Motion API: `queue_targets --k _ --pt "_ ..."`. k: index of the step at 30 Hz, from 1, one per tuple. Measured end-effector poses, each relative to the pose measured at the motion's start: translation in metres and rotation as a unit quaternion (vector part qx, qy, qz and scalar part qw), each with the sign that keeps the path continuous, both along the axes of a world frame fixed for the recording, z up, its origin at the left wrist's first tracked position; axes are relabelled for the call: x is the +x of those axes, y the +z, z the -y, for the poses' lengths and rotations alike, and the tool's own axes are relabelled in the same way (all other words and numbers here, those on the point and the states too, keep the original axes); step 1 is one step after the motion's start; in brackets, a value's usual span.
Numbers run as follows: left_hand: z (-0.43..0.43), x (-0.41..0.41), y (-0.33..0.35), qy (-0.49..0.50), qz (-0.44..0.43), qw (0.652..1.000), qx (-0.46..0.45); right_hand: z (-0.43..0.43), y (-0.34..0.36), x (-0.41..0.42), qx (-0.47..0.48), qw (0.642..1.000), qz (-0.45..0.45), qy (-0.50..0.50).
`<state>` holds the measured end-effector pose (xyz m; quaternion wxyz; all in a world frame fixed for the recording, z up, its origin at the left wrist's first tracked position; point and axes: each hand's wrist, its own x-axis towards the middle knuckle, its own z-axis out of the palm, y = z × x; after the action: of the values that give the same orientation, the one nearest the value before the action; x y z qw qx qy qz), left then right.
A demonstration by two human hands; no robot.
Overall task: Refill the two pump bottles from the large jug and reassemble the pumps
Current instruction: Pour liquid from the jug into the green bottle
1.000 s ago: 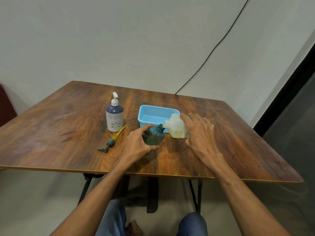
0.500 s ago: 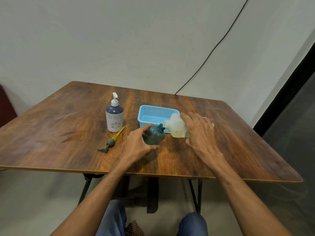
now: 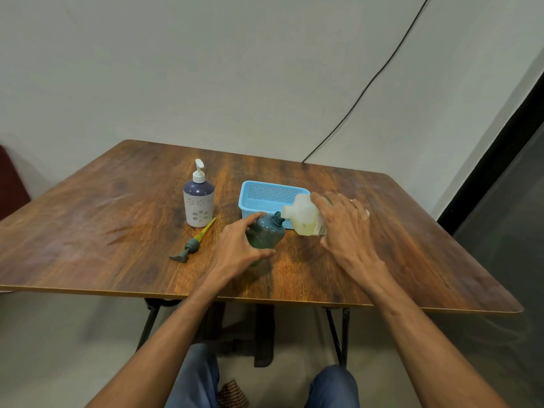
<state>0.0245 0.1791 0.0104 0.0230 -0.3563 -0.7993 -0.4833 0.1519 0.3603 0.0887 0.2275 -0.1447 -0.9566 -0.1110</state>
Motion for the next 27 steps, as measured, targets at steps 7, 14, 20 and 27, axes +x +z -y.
queue_targets --k 7,14,20,27 --pt "0.0003 -0.0008 -0.0007 0.006 0.005 1.0 -0.006 0.0 -0.0004 -0.0015 0.004 1.0 -0.007 0.0" --pt "0.0002 -0.0014 -0.0008 0.006 0.007 1.0 -0.013 -0.0017 -0.0007 -0.0013 0.006 1.0 -0.008 0.002" --pt "0.0004 -0.0004 0.0001 0.01 0.002 1.0 -0.015 -0.0018 -0.0018 -0.0013 0.009 1.0 -0.009 0.005" --pt "0.0011 0.0013 0.0013 0.013 0.005 1.0 -0.016 -0.0016 -0.0012 -0.0023 0.004 1.0 -0.001 0.004"
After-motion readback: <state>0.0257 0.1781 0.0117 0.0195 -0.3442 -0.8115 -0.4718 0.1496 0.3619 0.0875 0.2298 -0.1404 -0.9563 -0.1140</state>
